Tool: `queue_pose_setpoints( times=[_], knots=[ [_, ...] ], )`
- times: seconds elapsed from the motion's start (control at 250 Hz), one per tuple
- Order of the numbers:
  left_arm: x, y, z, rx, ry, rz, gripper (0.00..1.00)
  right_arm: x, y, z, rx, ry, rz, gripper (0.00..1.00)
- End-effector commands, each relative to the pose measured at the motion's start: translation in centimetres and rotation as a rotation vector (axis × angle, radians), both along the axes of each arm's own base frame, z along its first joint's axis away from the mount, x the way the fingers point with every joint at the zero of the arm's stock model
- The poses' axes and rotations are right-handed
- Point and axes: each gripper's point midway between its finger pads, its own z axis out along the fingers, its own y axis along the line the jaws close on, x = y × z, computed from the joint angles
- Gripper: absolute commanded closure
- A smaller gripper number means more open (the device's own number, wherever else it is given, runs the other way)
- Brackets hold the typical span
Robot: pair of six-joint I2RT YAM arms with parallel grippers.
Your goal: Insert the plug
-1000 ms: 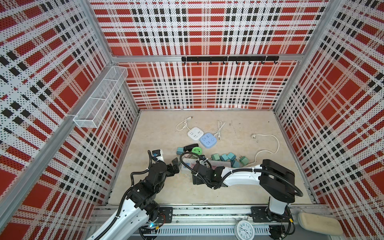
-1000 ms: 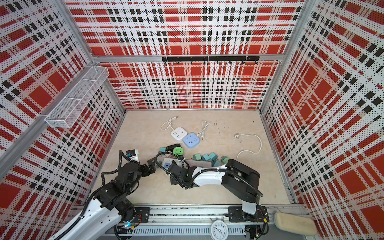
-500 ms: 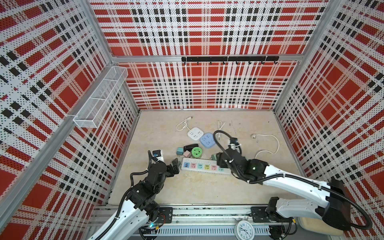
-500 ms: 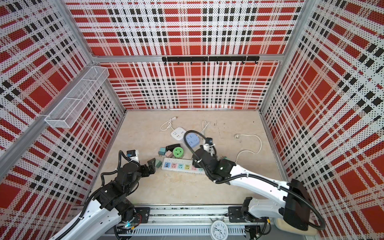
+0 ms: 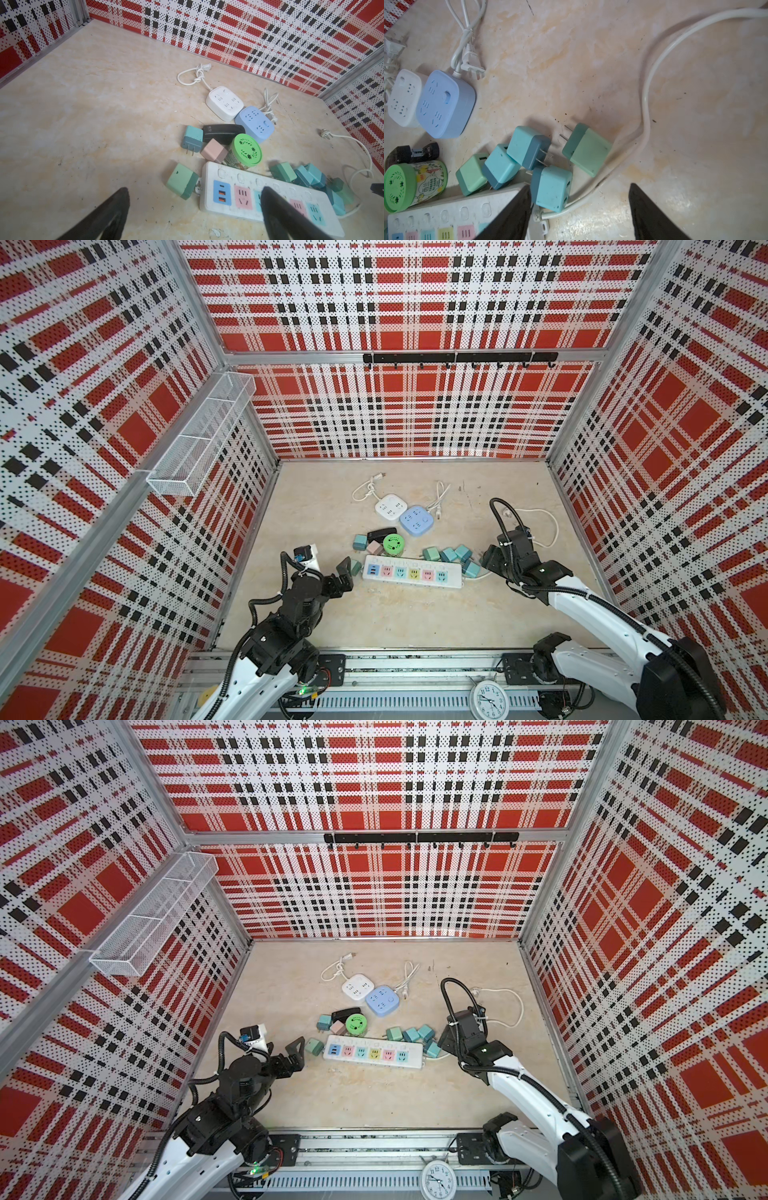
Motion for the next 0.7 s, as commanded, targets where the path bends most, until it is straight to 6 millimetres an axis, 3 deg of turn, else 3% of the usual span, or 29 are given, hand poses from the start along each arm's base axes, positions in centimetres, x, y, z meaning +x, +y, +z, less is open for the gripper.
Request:
queue_pose_setpoints(
  times=[0.0,0.232,0.696],
  knots=[
    [0.0,0.4,-0.7,0.013,0.020,0.024,0.01,1.1,1.0,-0.2,0.006,-0.011,0.045,0.24],
    [0.1,0.5,-0.9,0.017,0.030,0.030,0.01,2.4,0.8,-1.7,0.029,0.015,0.038,0.21],
    [0.0,0.5,-0.8,0.012,0.029,0.027,0.01,1.8,1.9,-4.3,0.098,0.071,0.051,0.17]
  ],
)
